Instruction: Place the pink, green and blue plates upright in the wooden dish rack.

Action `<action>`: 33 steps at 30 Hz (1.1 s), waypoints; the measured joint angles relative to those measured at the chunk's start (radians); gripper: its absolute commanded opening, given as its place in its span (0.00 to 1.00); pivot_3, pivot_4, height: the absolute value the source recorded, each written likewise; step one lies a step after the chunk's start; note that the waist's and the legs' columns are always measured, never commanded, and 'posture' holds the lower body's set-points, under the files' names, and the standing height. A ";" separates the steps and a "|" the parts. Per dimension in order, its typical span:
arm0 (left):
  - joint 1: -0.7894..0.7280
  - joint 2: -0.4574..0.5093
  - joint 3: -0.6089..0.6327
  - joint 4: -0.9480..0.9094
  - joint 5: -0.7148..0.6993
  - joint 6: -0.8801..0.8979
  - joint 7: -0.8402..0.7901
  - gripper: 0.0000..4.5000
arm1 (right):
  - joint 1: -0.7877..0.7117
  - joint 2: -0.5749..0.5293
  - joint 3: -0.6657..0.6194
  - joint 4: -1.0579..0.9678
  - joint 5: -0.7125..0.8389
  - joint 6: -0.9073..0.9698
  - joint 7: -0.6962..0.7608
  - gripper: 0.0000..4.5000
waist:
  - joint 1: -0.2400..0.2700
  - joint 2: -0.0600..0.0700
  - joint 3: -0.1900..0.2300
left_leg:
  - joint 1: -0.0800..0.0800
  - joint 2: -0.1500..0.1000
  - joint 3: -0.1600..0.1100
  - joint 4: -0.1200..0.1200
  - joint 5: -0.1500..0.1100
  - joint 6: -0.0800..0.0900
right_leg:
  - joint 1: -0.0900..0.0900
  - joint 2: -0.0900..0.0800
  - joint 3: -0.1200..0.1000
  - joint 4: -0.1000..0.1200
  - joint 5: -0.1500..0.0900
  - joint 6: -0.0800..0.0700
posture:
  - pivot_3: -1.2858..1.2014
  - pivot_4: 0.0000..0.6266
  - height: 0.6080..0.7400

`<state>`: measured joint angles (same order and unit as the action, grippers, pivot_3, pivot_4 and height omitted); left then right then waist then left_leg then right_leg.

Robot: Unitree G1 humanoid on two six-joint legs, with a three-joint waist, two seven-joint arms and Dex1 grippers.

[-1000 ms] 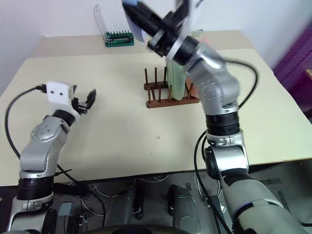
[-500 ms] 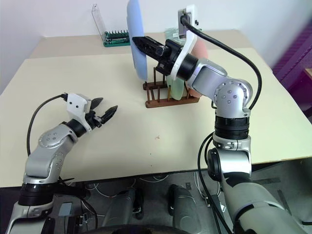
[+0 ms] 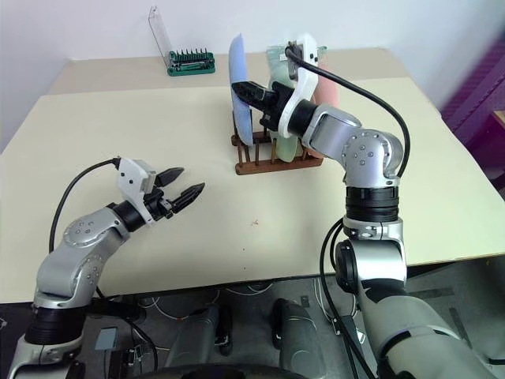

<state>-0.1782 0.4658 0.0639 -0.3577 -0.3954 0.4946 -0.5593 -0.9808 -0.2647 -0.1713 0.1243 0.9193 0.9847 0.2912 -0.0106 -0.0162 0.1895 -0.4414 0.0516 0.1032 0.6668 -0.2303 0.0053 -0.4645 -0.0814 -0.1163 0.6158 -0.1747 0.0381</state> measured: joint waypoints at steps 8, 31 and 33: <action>-0.004 -0.016 -0.031 0.000 0.003 -0.002 0.001 0.77 | 0.000 0.006 -0.020 0.000 -0.001 0.034 -0.019 0.79 | 0.000 0.000 0.000 | 0.000 0.000 -0.001 0.000 0.000 0.000 | 0.000 0.000 0.000 0.000 0.000 0.000 | 0.52 0.24 0.92; -0.005 -0.044 -0.076 0.009 0.036 -0.021 0.008 0.77 | 0.457 -0.507 0.042 -0.534 -0.230 -0.295 0.533 0.99 | 0.024 0.000 0.000 | -0.001 0.000 -0.002 0.000 -0.001 0.002 | 0.000 -0.001 0.001 -0.004 -0.005 0.002 | 0.52 0.24 0.92; -0.017 -0.064 -0.077 0.038 0.051 -0.043 0.032 0.77 | 0.551 -0.540 -0.050 -0.512 -0.231 -0.306 0.540 0.99 | 0.026 0.000 0.000 | 0.000 0.000 -0.002 0.001 -0.002 0.002 | 0.002 -0.001 0.001 -0.004 -0.005 0.001 | 0.52 0.24 0.92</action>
<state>-0.1951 0.4019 -0.0131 -0.3196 -0.3442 0.4521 -0.5277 -0.4298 -0.8050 -0.2217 -0.3875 0.6880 0.6783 0.8309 0.0151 -0.0166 0.1895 -0.4410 0.0512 0.1010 0.6678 -0.2319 0.0069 -0.4625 -0.0823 -0.1156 0.6119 -0.1799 0.0389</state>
